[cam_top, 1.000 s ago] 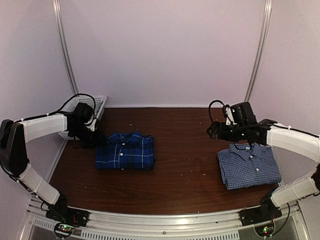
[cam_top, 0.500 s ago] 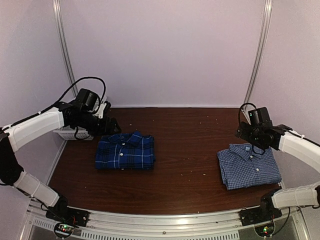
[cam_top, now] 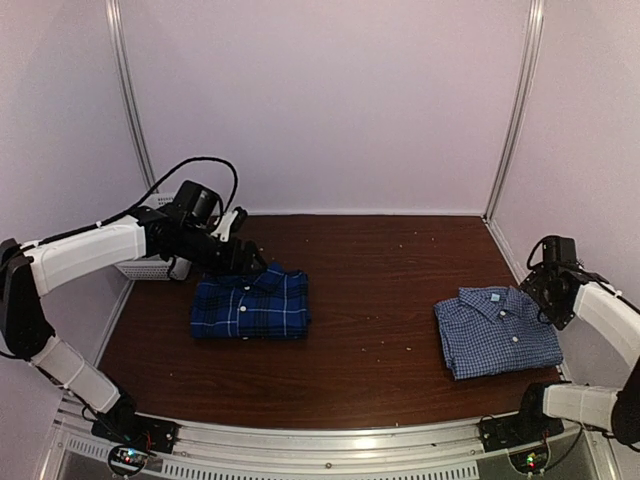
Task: Fold and stack the long sleeve shirts
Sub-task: Move the square-folded shirt to the center of the board.
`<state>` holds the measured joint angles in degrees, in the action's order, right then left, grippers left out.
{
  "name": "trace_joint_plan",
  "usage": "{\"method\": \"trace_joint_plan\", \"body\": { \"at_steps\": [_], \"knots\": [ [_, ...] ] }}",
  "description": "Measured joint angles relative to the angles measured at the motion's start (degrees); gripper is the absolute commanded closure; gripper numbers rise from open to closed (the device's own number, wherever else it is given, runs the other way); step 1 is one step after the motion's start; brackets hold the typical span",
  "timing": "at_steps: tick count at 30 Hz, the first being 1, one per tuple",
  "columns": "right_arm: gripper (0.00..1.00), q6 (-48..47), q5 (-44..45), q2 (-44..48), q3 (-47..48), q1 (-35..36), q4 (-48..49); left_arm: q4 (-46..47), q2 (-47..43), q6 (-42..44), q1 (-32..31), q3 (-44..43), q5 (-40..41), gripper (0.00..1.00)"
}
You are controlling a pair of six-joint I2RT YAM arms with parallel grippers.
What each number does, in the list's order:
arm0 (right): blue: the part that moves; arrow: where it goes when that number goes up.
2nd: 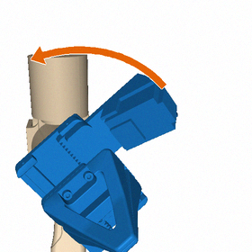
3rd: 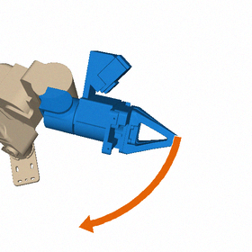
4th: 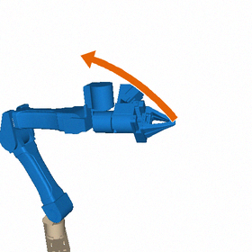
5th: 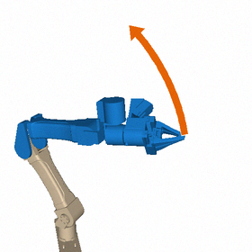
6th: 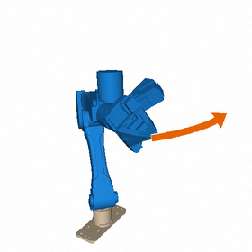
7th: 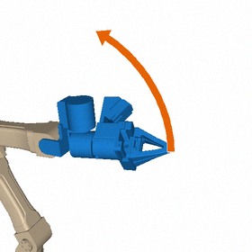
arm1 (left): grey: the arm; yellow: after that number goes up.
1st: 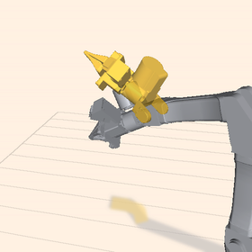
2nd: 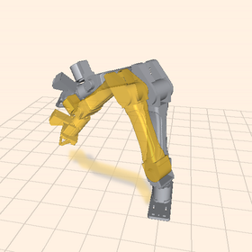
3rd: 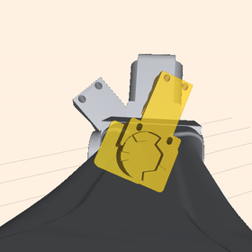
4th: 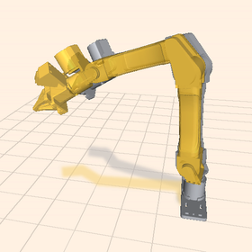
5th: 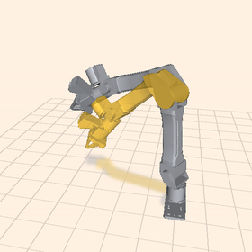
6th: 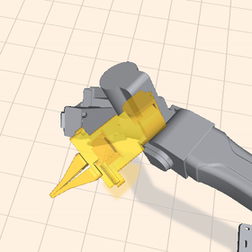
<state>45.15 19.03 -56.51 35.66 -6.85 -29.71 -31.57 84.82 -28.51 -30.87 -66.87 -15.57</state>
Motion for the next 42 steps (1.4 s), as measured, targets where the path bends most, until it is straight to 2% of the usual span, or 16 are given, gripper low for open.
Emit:
{"method": "trace_joint_plan", "body": {
  "at_steps": [12,19,25,29,32,42],
  "knots": [
    [0.00,-2.95,-17.49,-4.76,-7.26,-17.99,9.60,1.18,1.03,-0.07,-0.35,0.00,-1.40,0.16],
    [0.00,-2.71,-26.97,-8.20,-12.39,-18.71,17.46,1.66,1.03,-0.11,-0.37,0.13,-1.51,0.16],
    [0.00,-0.24,-31.58,-7.91,-15.80,-18.56,26.03,1.99,1.03,-0.39,-0.37,0.90,-1.86,0.16],
    [0.00,3.39,-32.30,-6.93,-17.57,-14.29,29.62,2.08,1.03,-0.59,-0.59,0.98,-2.03,0.16],
    [0.00,7.48,-32.15,-6.43,-18.29,-8.26,31.19,2.64,1.03,-0.81,-0.90,1.20,-2.21,0.15],
    [0.00,25.00,-24.63,-4.35,-21.81,17.68,37.53,4.57,1.03,-1.88,-3.37,2.54,-3.02,0.15]
  ]
}}
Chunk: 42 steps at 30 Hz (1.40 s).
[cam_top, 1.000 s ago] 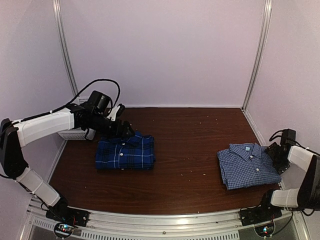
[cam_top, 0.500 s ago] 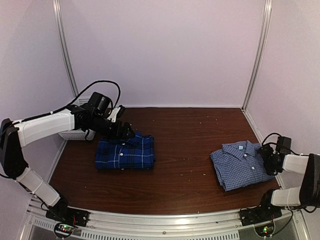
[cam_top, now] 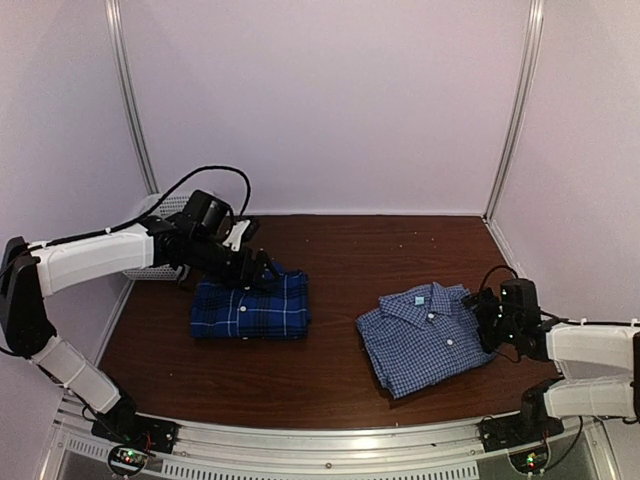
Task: Fold and stack the long sleeve shirts
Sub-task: Move the square-folded shirt to the center of the board.
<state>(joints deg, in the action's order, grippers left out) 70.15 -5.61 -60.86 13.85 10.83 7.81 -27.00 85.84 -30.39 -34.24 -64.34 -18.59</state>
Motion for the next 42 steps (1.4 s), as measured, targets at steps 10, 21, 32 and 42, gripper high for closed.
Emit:
{"method": "trace_joint_plan", "body": {
  "at_steps": [10,21,32,42],
  "knots": [
    [0.00,14.51,9.22,-0.76,-0.92,23.32,2.10,4.92,3.63,-0.94,-13.81,1.46,-2.54,0.15],
    [0.00,9.97,16.39,-1.03,7.89,30.56,-14.12,5.31,9.44,-2.84,-21.79,1.44,-0.11,0.15],
    [0.00,-13.22,14.75,5.40,18.29,38.14,-30.34,4.31,9.29,-4.76,-21.31,-0.44,6.64,0.14],
    [0.00,-7.98,11.74,-0.04,25.42,67.52,-40.96,3.23,6.10,-6.27,-16.63,-0.70,9.40,0.14]
  ]
}}
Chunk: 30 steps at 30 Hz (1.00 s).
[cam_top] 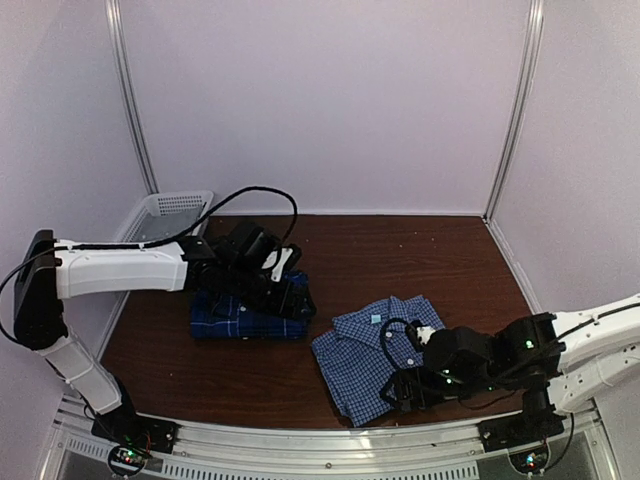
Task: Fold and stack the long sleeve shirts
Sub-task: Move the square-folded shirt to the center of the board.
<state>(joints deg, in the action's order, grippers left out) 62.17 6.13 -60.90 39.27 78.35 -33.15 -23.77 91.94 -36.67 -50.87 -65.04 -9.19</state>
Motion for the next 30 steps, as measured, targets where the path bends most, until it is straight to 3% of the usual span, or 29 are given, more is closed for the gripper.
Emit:
{"method": "trace_joint_plan", "body": {
  "at_steps": [5,9,22,30],
  "knots": [
    [0.00,5.18,-2.78,-6.51,-0.20,8.55,-1.53,-0.31,-2.36,-0.37,2.38,0.20,0.22,0.14],
    [0.00,6.19,-2.71,-10.95,-0.26,8.52,-1.57,-0.31,-2.86,-0.42,3.56,0.20,0.22,0.14],
    [0.00,4.63,-0.48,-20.81,-0.22,-2.64,6.75,-1.01,-4.44,-0.76,5.18,1.07,0.85,0.14],
    [0.00,0.04,0.96,-24.41,0.90,-14.88,15.10,-1.14,-7.21,-1.03,8.07,3.69,1.86,0.14]
  ]
}}
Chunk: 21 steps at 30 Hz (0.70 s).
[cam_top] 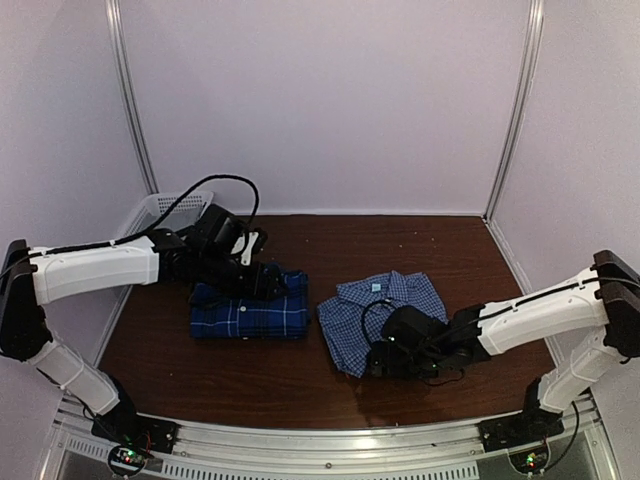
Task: Fold and stack the long sleeve shirts
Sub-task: Move the square-folded shirt to the center of the board.
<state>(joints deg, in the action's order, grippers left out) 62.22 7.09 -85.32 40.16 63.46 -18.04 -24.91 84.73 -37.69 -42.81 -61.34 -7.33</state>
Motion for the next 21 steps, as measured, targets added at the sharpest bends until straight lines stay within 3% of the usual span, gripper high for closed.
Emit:
{"method": "trace_joint_plan", "body": {
  "at_steps": [11,21],
  "knots": [
    [0.00,-9.29,0.11,-13.97,12.13,-12.46,8.04,-0.55,-3.50,-0.15,4.42,2.21,0.76,0.13],
    [0.00,-12.83,-4.66,-14.82,14.86,-9.62,8.09,-2.19,-7.56,0.28,9.53,4.81,1.09,0.12]
  ]
}}
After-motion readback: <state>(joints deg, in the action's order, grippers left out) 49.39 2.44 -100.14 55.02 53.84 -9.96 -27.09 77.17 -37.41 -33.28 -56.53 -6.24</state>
